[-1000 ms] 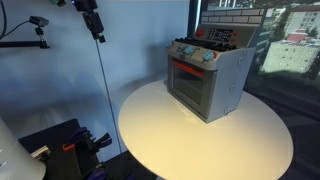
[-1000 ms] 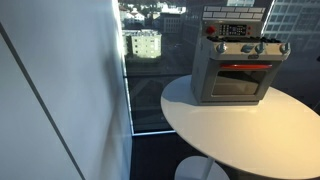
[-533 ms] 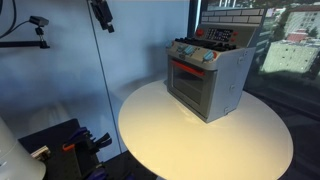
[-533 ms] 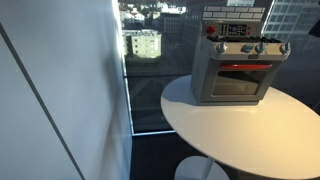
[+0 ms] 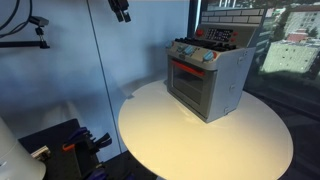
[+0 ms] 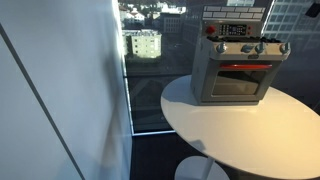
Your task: Turn the knob on the toy stove
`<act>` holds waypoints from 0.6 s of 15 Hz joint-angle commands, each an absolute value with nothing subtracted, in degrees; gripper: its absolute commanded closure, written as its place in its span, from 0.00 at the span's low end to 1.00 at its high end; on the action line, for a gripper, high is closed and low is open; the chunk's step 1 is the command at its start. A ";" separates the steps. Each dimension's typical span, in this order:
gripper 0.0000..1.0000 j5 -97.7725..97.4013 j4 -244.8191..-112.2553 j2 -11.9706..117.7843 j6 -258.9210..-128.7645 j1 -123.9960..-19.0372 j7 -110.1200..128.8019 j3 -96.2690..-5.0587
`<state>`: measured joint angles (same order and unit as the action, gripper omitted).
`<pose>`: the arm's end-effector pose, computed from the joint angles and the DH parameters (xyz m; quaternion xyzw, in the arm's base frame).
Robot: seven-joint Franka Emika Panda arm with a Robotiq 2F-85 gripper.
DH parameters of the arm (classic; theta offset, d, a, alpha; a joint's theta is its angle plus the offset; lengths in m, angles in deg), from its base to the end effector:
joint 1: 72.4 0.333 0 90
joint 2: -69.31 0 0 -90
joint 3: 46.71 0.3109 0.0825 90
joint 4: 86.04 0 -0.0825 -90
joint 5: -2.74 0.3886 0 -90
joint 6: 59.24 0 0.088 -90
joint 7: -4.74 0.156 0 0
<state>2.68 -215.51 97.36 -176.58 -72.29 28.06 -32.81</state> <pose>0.4384 0.1180 0.5175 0.9858 -0.0863 0.1432 0.0133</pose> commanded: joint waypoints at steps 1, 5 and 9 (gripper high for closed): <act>0.00 0.12 -212.72 95.58 -177.10 -73.69 29.99 -34.26; 0.00 -0.66 -213.15 95.25 -181.19 -74.83 29.51 -36.04; 0.00 -0.30 -214.26 95.62 -182.88 -74.60 28.58 -36.87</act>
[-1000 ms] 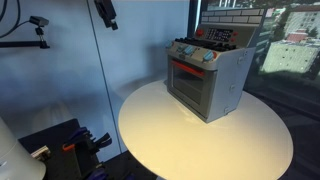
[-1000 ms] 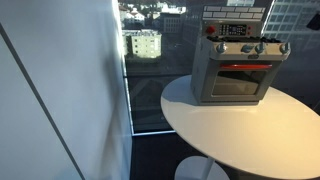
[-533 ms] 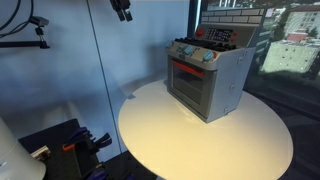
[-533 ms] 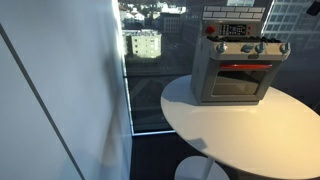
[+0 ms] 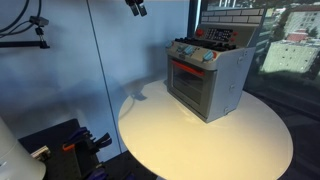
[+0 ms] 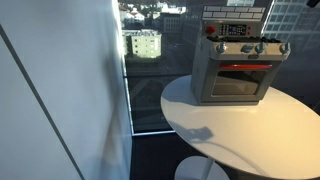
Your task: Turn the knob on the toy stove
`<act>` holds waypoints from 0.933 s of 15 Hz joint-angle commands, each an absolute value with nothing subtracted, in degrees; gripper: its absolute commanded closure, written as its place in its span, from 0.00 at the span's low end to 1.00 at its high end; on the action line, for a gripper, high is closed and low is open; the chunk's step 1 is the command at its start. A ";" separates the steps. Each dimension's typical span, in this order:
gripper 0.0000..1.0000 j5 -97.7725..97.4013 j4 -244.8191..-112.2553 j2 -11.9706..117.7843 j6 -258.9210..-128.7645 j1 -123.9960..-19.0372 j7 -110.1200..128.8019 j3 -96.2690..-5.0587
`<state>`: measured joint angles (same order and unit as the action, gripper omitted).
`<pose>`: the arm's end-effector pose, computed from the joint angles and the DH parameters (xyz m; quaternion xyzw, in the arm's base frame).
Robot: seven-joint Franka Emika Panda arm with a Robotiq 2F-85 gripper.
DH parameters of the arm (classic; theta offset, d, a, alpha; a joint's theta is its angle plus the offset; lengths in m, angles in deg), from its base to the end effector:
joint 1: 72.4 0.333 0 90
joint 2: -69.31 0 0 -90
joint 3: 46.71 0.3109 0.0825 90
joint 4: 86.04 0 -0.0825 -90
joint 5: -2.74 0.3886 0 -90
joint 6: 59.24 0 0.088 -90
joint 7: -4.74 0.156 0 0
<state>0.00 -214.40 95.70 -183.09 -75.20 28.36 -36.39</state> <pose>0.4697 0.0654 0.5330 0.9720 -0.1296 0.1955 0.0107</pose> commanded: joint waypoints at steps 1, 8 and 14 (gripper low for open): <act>0.00 -0.40 -214.26 95.49 -183.46 -74.79 28.58 -36.99; 0.00 -0.41 -214.26 95.33 -183.73 -74.84 28.58 -37.08; 0.00 -1.02 -213.79 94.94 -187.10 -76.37 29.17 -38.33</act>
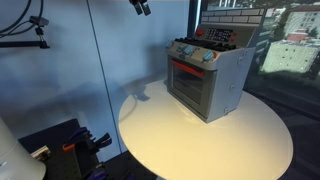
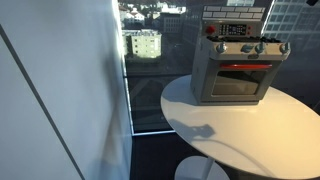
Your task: Turn the knob on the toy stove
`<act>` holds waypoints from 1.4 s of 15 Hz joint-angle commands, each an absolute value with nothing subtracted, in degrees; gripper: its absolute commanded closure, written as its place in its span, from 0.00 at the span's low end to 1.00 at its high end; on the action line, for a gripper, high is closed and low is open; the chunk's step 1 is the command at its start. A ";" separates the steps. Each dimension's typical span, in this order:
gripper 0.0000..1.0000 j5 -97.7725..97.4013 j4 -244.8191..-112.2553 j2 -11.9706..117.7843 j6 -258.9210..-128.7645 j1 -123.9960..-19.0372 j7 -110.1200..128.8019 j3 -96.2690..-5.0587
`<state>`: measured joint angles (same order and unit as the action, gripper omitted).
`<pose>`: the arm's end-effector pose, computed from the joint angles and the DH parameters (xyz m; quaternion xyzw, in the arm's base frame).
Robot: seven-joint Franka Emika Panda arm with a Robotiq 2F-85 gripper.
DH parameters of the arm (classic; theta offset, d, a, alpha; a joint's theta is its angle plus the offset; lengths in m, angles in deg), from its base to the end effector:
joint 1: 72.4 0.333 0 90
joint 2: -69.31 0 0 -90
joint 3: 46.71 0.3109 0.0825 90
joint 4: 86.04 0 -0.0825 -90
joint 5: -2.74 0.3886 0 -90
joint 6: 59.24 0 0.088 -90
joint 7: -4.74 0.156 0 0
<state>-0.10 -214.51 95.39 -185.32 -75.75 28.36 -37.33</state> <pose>0.4762 0.0533 0.5355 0.9676 -0.1401 0.2101 0.0057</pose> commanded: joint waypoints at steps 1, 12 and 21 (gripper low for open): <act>0.00 -0.83 -213.67 94.72 -187.88 -76.59 29.08 -38.73; 0.00 -1.57 -212.07 88.77 -195.54 -79.81 28.23 -42.31; 0.00 -1.99 -207.28 80.00 -199.78 -80.55 26.15 -46.24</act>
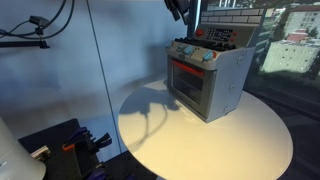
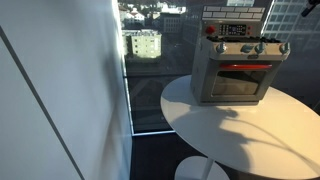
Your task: Turn the knob on the toy stove
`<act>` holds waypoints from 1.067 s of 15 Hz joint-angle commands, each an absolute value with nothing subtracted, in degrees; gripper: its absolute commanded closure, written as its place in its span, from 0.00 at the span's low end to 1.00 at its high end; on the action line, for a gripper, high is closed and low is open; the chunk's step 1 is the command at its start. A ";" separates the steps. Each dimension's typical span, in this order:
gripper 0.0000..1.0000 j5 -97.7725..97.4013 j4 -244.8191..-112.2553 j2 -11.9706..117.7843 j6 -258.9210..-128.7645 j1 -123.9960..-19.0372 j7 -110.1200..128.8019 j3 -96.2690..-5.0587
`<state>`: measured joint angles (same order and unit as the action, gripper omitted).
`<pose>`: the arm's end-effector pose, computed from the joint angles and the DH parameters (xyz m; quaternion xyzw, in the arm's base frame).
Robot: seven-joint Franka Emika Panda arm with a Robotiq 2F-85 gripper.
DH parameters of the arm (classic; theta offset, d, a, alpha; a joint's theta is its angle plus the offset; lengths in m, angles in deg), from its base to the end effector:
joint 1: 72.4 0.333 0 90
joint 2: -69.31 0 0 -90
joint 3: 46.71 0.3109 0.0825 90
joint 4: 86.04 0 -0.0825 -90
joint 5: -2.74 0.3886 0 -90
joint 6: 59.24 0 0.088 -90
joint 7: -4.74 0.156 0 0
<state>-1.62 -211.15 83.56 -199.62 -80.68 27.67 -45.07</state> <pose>0.5455 -0.0652 0.5010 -0.9400 0.2247 -0.2568 0.0020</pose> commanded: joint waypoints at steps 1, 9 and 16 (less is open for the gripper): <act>0.00 -2.00 -206.38 78.99 -199.82 -80.46 25.95 -46.56; 0.00 -1.63 -206.72 78.90 -199.77 -79.69 26.79 -47.01; 0.00 -2.90 -207.28 77.51 -204.05 -80.23 26.97 -47.71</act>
<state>-1.70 -207.23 78.11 -201.88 -80.36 26.93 -46.86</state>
